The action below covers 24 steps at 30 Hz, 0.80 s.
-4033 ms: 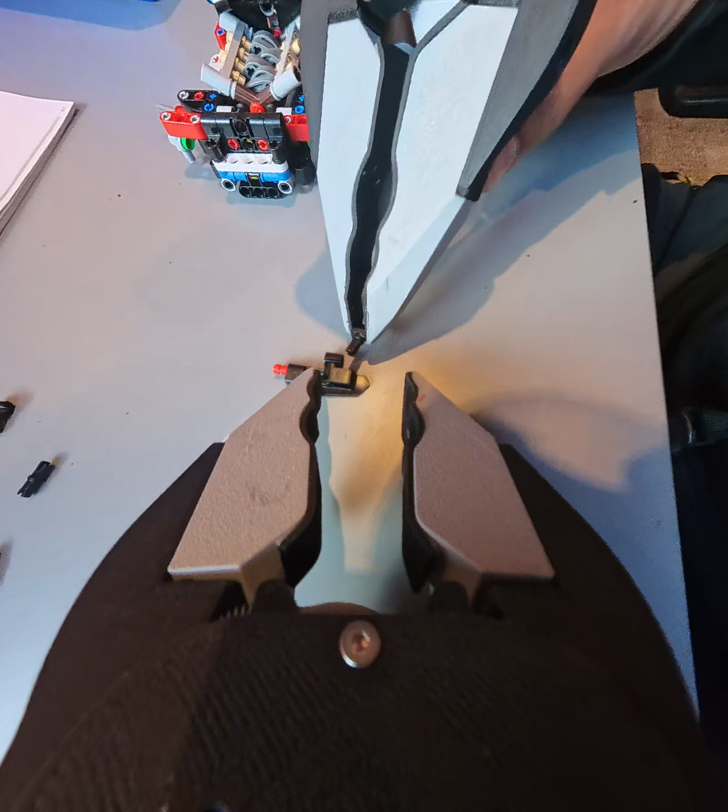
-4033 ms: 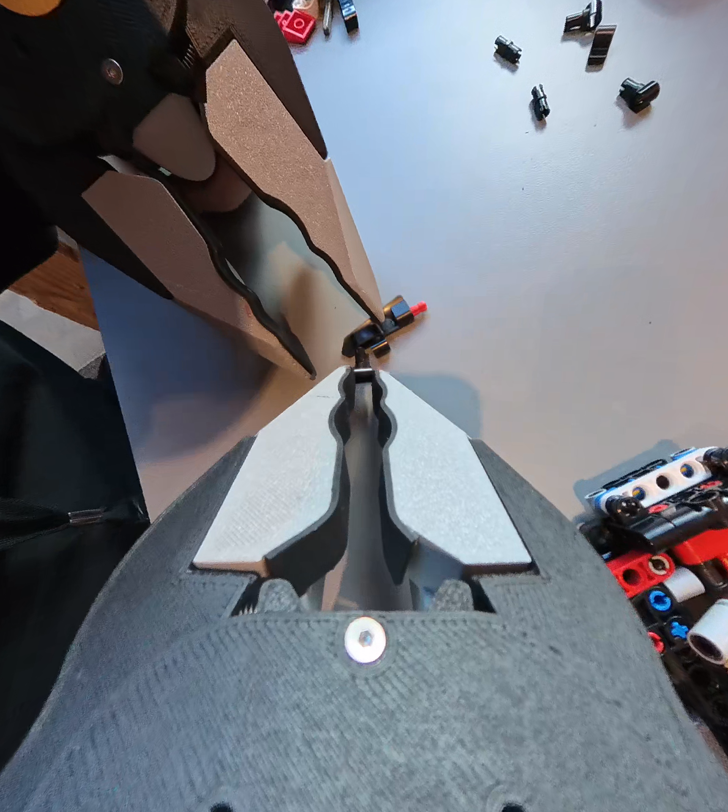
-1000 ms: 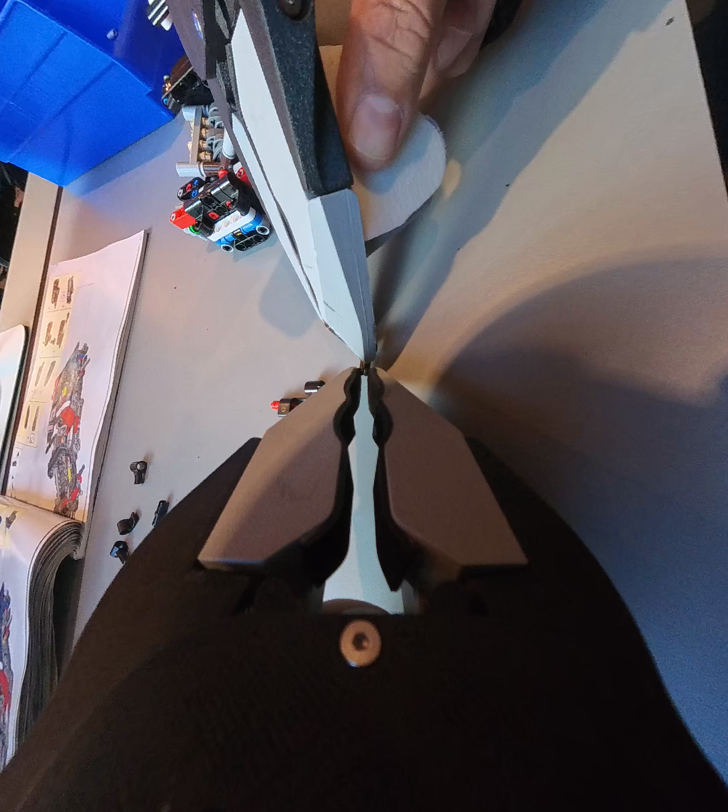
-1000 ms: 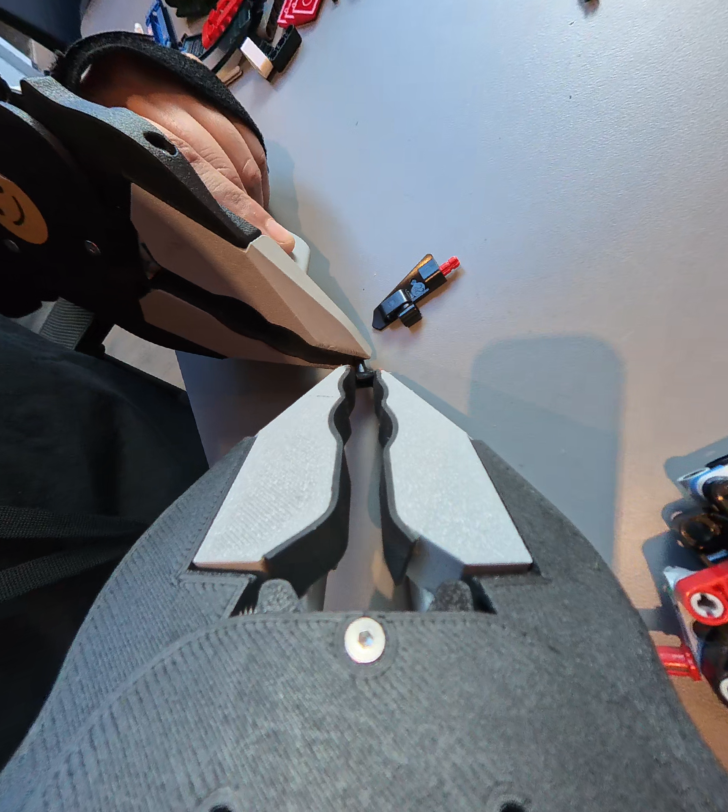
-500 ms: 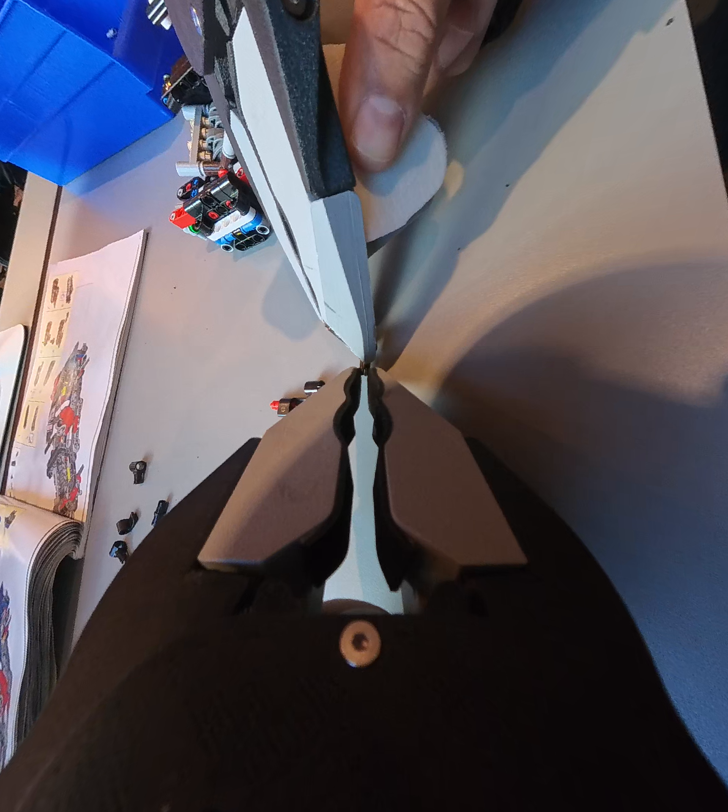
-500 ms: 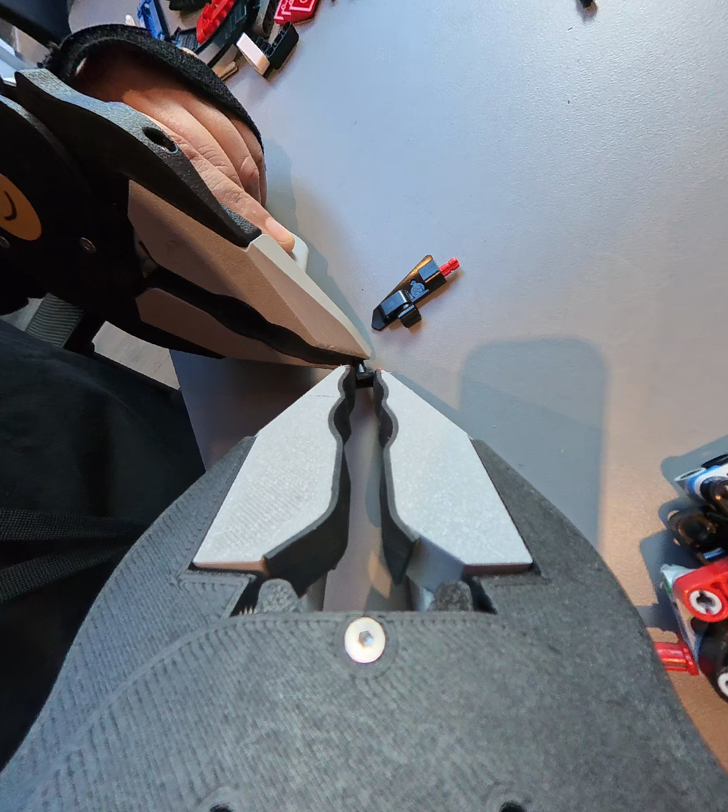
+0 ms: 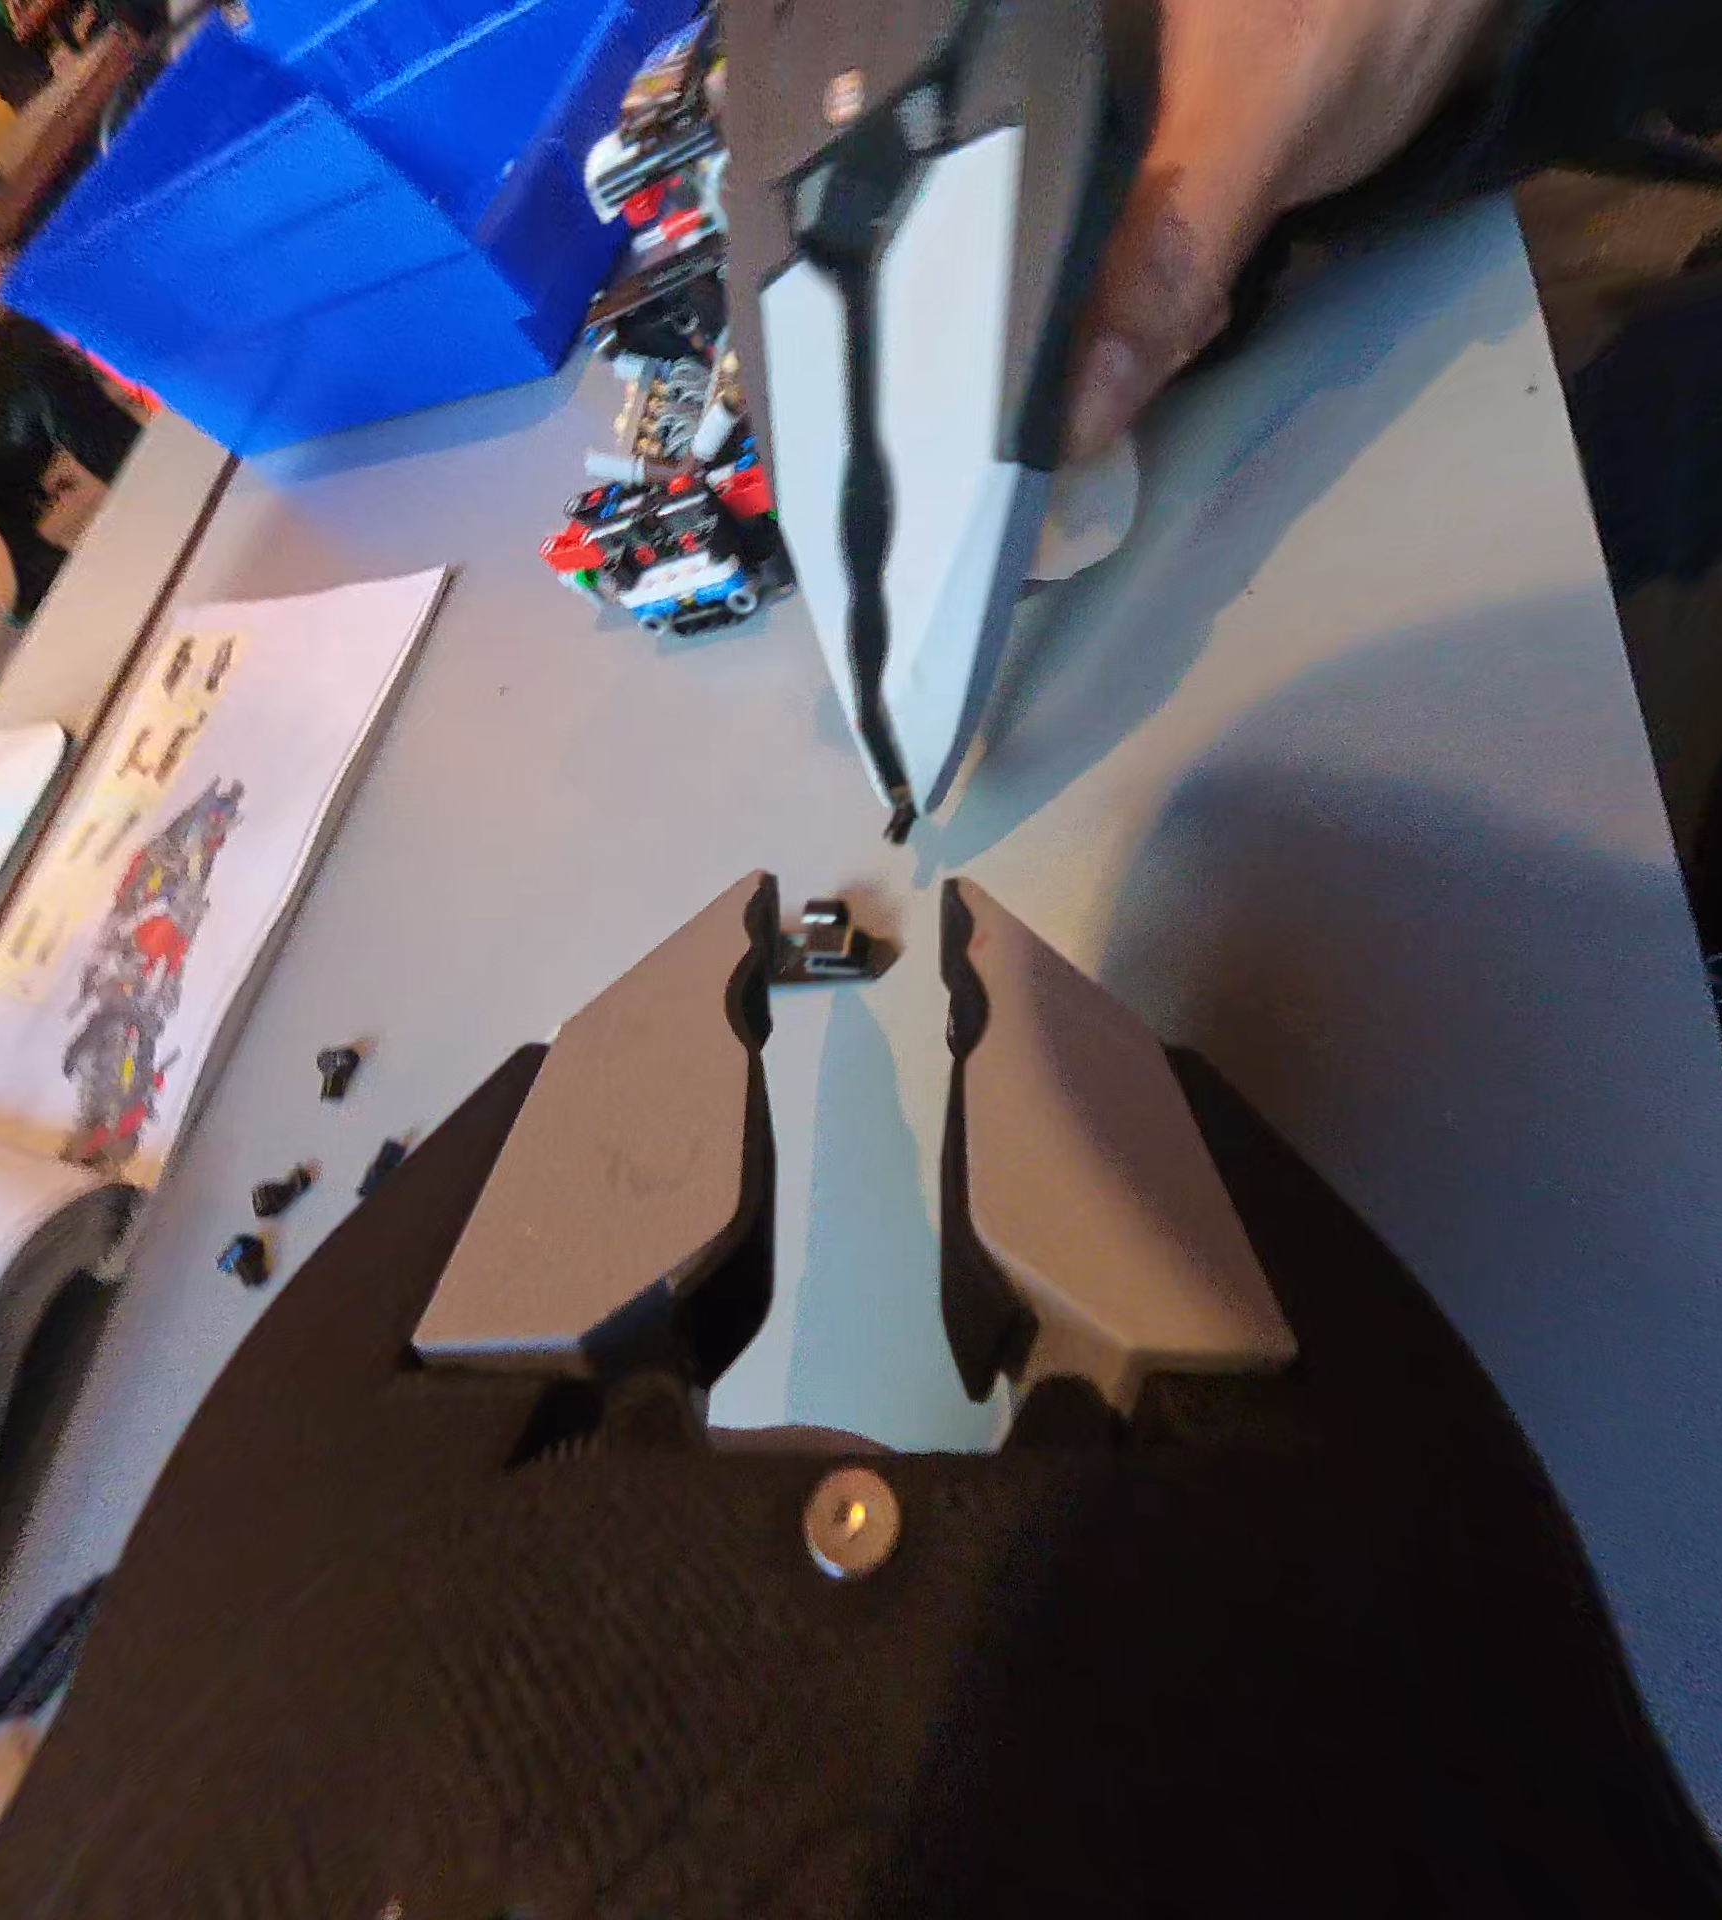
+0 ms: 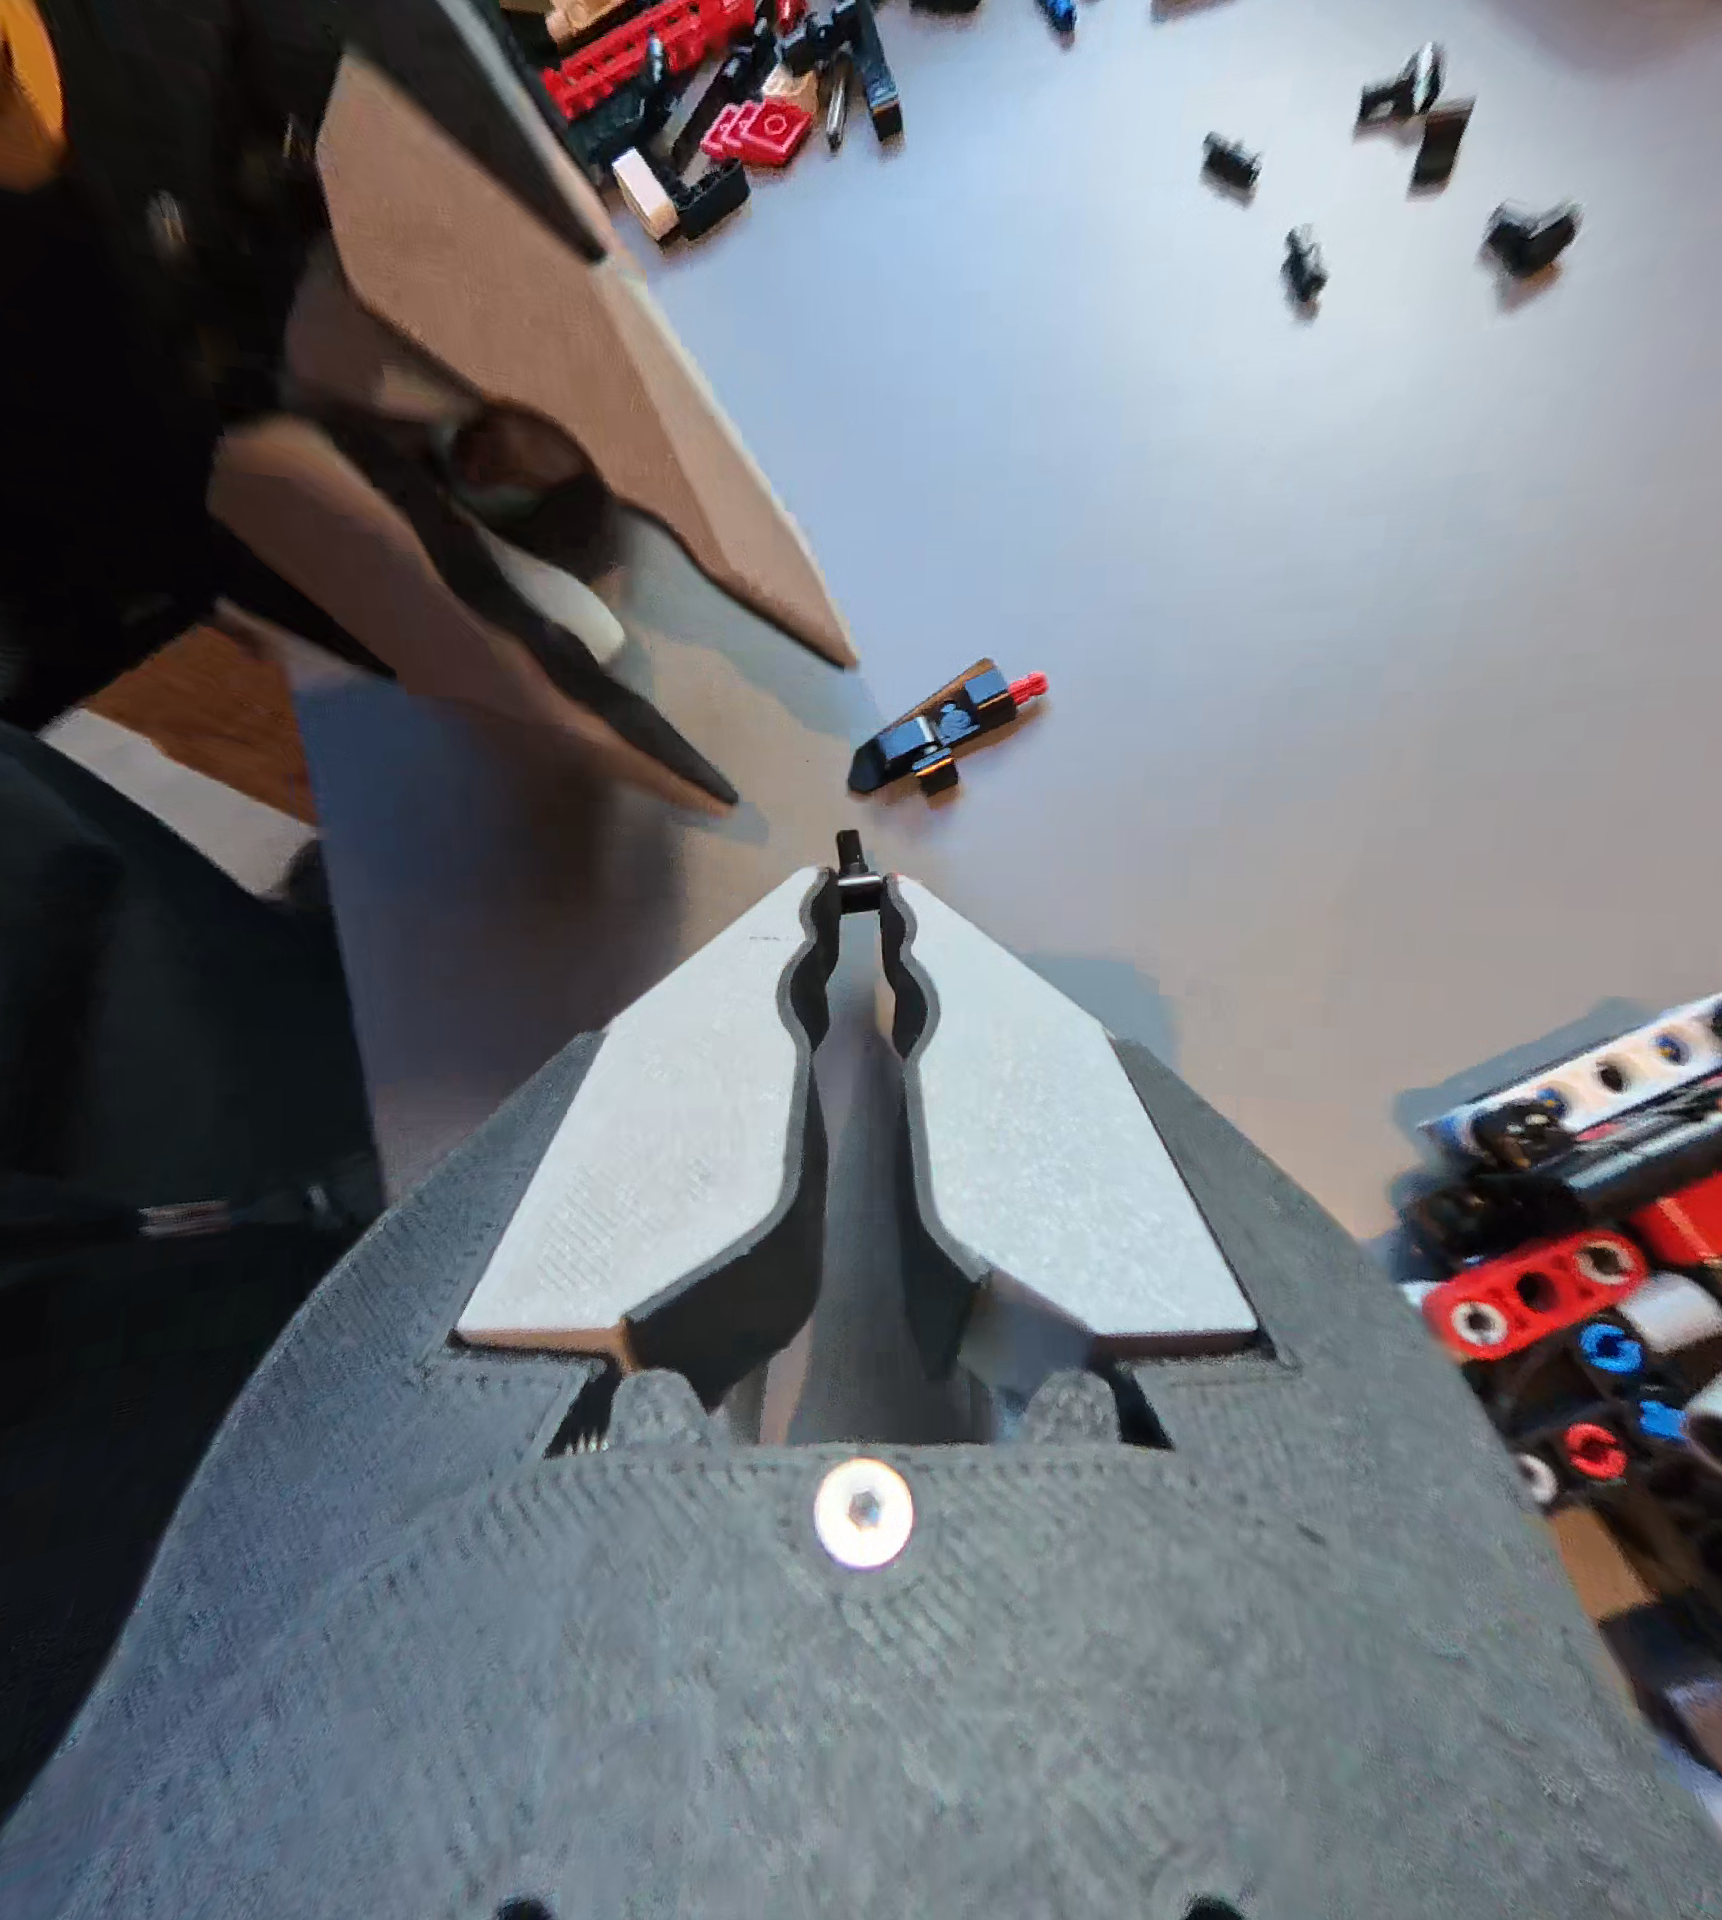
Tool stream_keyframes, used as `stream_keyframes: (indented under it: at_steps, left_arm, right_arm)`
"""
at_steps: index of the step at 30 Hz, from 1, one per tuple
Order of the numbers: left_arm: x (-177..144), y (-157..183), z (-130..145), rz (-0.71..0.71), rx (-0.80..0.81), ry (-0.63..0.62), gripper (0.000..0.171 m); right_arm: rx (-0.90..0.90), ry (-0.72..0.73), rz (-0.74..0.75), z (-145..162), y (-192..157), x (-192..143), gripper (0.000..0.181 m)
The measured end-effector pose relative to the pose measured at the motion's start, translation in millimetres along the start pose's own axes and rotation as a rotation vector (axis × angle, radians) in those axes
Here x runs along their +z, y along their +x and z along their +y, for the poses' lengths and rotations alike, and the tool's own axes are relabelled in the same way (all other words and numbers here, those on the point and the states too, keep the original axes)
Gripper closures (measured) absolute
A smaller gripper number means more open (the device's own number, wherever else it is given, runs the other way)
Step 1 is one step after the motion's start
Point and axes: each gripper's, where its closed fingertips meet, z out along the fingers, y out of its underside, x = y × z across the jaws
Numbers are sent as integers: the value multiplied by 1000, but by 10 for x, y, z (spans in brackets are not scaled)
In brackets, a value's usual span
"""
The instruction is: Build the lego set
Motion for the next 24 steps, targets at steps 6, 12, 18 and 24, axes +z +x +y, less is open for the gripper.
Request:
stream_keyframes:
  at_steps: [6,12,18,24]
  left_arm:
    - [18,-112,171,135,-222,-49,160]
    - [91,-83,244,203,-260,-107,151]
    - [145,-18,282,274,-259,-146,155]
    - [152,-103,298,230,-235,-141,156]
  right_arm:
    - [-215,-66,107,34,97,87,176]
    - [-319,-63,155,-14,110,143,177]
    - [-353,-56,157,-48,81,178,177]
    - [-355,-64,169,-48,103,196,176]
